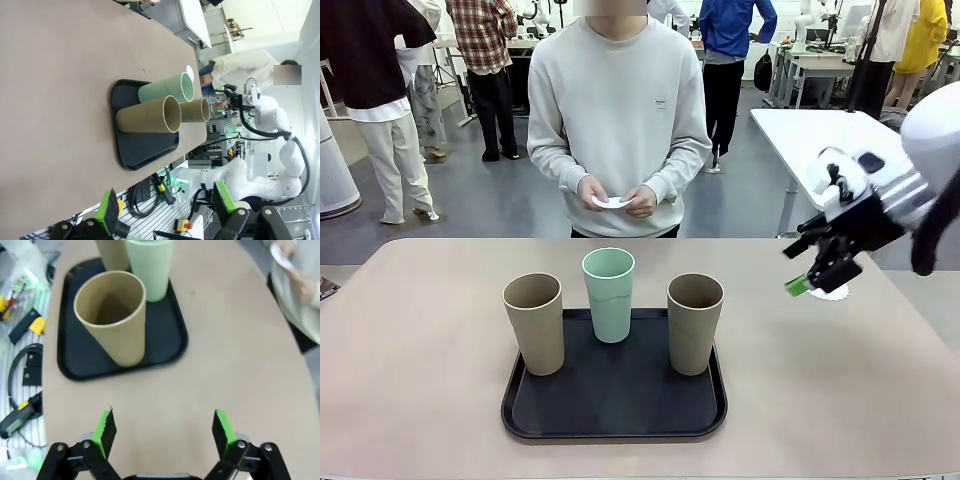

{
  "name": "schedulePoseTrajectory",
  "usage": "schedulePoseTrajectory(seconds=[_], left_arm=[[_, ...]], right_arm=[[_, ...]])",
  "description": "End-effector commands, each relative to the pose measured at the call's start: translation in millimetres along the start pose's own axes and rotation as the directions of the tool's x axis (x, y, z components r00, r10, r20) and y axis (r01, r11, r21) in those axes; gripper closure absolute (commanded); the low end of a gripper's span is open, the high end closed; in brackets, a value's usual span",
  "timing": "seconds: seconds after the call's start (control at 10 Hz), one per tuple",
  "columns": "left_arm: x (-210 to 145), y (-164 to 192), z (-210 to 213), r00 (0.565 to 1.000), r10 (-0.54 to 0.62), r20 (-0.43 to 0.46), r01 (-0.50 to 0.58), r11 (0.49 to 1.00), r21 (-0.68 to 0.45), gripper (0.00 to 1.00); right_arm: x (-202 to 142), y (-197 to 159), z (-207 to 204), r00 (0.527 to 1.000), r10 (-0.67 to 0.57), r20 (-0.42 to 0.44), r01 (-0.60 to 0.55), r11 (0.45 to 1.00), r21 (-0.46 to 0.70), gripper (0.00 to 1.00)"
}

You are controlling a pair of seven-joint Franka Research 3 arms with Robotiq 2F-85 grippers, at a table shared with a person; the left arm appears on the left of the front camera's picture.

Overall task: Place coasters on the table and set cups on them.
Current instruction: Pick up one Reusable plastic cup and place it on a coaster set by the human.

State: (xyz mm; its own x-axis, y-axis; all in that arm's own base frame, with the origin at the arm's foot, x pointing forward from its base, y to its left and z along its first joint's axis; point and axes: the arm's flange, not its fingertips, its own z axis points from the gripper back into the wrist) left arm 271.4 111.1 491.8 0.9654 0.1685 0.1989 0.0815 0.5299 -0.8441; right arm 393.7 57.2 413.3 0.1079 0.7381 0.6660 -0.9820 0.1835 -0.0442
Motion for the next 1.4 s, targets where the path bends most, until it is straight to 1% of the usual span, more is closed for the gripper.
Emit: schedulePoseTrajectory(seconds=[0.0, 0.1, 0.3, 0.4, 0.5, 0.7, 1.1, 1.2, 1.3], left_arm=[[0.2, -0.3, -0.7, 1.000, -0.012, -0.003, 0.012, 1.000, -0.012, 0.00], [0.2, -0.3, -0.7, 1.000, -0.012, -0.003, 0.012, 1.000, -0.012, 0.00], [0.2, -0.3, -0.7, 1.000, -0.012, -0.003, 0.012, 1.000, -0.012, 0.00], [0.2, -0.3, -0.7, 1.000, -0.012, -0.003, 0.012, 1.000, -0.012, 0.00], [0.2, -0.3, -0.7, 1.000, -0.012, -0.003, 0.012, 1.000, -0.012, 0.00], [0.2, -0.3, -0.7, 1.000, -0.012, -0.003, 0.012, 1.000, -0.012, 0.00], [0.2, -0.3, -0.7, 1.000, -0.012, -0.003, 0.012, 1.000, -0.012, 0.00], [0.2, -0.3, -0.7, 1.000, -0.012, -0.003, 0.012, 1.000, -0.012, 0.00], [0.2, -0.3, -0.7, 1.000, -0.012, -0.003, 0.012, 1.000, -0.012, 0.00]], right_arm=[[-42.3, 36.5, -44.2, 0.986, 0.029, 0.165, -0.062, 0.977, 0.204, 0.00], [-50.2, 42.3, -49.6, 0.971, 0.020, 0.238, -0.096, 0.945, 0.313, 0.00], [-58.7, 54.0, -57.8, 0.961, 0.022, 0.275, -0.123, 0.927, 0.355, 0.00], [-63.5, 59.3, -62.6, 0.961, 0.015, 0.277, -0.120, 0.922, 0.368, 0.00], [-69.2, 62.0, -66.2, 0.964, 0.004, 0.266, -0.104, 0.926, 0.363, 0.00], [-76.6, 63.8, -64.8, 0.967, 0.002, 0.256, -0.086, 0.944, 0.319, 0.00], [-73.7, 65.9, -65.7, 0.964, -0.003, 0.265, -0.065, 0.967, 0.247, 0.00], [-71.8, 67.9, -63.6, 0.970, -0.001, 0.242, -0.054, 0.974, 0.218, 0.00], [-70.7, 19.5, -57.9, 0.969, -0.018, 0.246, -0.059, 0.952, 0.302, 0.00]])
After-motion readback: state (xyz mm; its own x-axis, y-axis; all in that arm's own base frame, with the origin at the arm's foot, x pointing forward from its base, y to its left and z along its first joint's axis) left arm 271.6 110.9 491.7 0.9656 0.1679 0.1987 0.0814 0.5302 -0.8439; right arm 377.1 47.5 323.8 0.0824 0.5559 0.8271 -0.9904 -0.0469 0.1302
